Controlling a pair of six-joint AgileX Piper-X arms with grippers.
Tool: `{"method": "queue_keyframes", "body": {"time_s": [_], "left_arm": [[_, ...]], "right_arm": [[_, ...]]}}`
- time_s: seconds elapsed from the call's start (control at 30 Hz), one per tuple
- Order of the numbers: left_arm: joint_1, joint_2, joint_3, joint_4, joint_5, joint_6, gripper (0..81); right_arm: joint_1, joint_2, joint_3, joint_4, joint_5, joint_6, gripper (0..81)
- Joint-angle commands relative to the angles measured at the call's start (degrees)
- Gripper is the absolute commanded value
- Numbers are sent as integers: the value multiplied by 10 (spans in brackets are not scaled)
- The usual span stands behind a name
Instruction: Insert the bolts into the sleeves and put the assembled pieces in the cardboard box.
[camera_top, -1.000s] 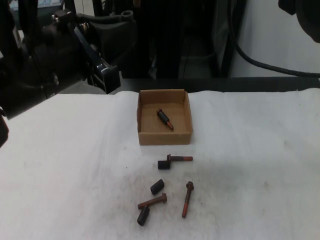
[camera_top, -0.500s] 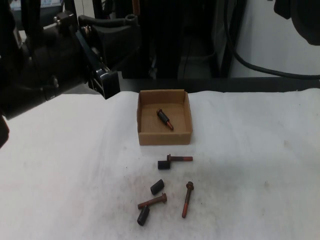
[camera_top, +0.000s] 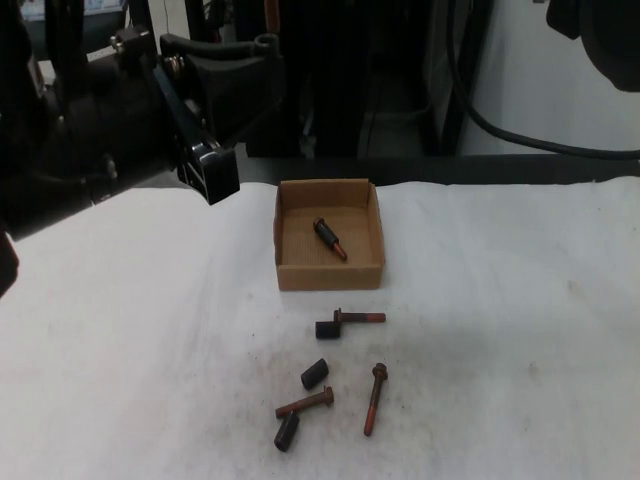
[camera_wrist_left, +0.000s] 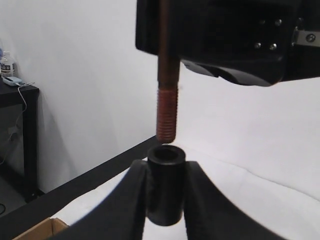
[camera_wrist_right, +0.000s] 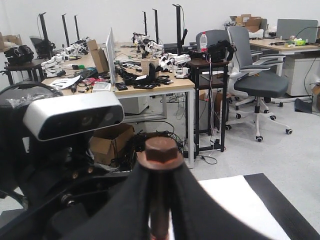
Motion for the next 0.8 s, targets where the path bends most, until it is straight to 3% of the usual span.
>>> {"method": "queue_keyframes", "body": {"time_s": [0.0, 0.77], "left_arm": [[2, 8, -5, 2, 5, -3, 0], [2, 16, -5, 0, 6, -3, 0]], "right_arm": [[0, -1, -3, -7, -4, -2, 8], [0, -1, -3, 44, -4, -17, 8]]}}
